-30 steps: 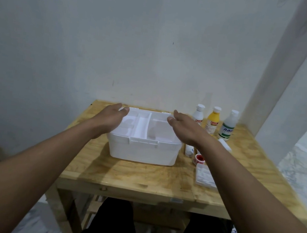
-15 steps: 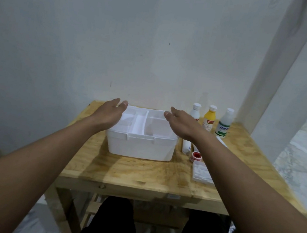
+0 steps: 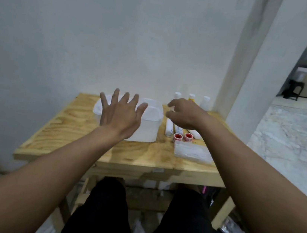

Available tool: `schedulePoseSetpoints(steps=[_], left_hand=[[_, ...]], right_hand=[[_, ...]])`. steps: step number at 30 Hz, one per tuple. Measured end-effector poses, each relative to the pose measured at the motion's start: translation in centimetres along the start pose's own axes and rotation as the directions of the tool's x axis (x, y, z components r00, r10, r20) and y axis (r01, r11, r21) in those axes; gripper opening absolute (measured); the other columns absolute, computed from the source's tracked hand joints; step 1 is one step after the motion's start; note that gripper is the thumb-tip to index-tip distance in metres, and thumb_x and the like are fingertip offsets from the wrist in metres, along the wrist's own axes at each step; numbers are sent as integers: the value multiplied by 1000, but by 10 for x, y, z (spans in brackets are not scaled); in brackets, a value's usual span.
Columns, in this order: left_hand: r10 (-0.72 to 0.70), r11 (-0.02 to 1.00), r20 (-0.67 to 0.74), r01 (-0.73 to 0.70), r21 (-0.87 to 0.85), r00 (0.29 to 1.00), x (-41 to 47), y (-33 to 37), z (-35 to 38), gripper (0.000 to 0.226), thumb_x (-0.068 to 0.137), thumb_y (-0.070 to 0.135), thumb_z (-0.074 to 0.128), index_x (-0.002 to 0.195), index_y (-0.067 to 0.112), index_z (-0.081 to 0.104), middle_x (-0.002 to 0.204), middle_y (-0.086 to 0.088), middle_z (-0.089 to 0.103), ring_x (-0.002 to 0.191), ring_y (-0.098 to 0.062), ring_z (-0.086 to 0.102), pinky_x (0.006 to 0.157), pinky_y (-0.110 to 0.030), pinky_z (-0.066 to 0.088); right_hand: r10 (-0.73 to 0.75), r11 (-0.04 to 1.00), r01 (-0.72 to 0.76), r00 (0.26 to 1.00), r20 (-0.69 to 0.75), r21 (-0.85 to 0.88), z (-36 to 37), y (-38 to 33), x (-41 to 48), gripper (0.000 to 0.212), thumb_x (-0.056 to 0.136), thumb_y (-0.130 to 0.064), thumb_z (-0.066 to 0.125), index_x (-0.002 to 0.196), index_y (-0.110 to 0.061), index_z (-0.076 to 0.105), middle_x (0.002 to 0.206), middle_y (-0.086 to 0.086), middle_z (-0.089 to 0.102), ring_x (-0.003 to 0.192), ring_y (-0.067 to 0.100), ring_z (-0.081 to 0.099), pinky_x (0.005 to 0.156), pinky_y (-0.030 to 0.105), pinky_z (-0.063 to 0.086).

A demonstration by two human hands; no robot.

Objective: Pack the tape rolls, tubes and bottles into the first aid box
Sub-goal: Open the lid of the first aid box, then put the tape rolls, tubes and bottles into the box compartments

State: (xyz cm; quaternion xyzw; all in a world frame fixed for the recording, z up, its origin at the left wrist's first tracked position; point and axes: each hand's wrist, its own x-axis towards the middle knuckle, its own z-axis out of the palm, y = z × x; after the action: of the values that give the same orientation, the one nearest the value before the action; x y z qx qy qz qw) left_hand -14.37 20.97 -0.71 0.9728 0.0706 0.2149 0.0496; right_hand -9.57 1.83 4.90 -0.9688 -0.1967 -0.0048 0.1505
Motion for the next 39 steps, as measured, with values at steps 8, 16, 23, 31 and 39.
schedulePoseSetpoints(steps=[8,16,23,31,39], left_hand=[[-12,1000,52,10,30,999,-13,3,11,69,100,61,2,158,32,26,164,-7,27,153,-34,9,116,-67,-5],[-27,999,50,26,27,998,-14,6,12,70,101,57,2,158,25,27,164,-6,28,153,-32,11,118,-65,-4],[-29,1000,43,29,7,999,-14,4,12,70,101,57,4,159,23,26,163,-7,29,153,-32,13,118,-63,-3],[-46,998,-22,45,-36,999,-3,-15,0,69,102,57,7,158,21,28,161,-6,34,152,-31,18,119,-62,3],[-101,992,87,107,-68,991,18,-44,-10,63,104,50,14,160,21,20,164,-12,23,151,-35,15,119,-61,11]], right_hand=[[181,938,-91,951,250,-334,-3,21,-34,29,80,-30,75,98,-9,65,97,2,65,83,19,61,70,33,50],[297,884,-132,899,320,-449,17,45,-44,86,77,-32,83,149,-10,41,142,13,51,111,27,58,97,45,53],[241,908,-98,917,319,-407,6,42,-41,48,76,-42,78,109,-10,63,85,-2,57,89,19,61,84,36,55],[183,923,-84,955,234,-376,-48,8,-27,45,71,-42,78,105,-15,70,103,4,68,92,26,67,77,35,56],[130,972,-81,968,216,-221,-71,-25,6,59,64,-47,84,112,-17,67,112,1,66,97,26,67,82,42,62]])
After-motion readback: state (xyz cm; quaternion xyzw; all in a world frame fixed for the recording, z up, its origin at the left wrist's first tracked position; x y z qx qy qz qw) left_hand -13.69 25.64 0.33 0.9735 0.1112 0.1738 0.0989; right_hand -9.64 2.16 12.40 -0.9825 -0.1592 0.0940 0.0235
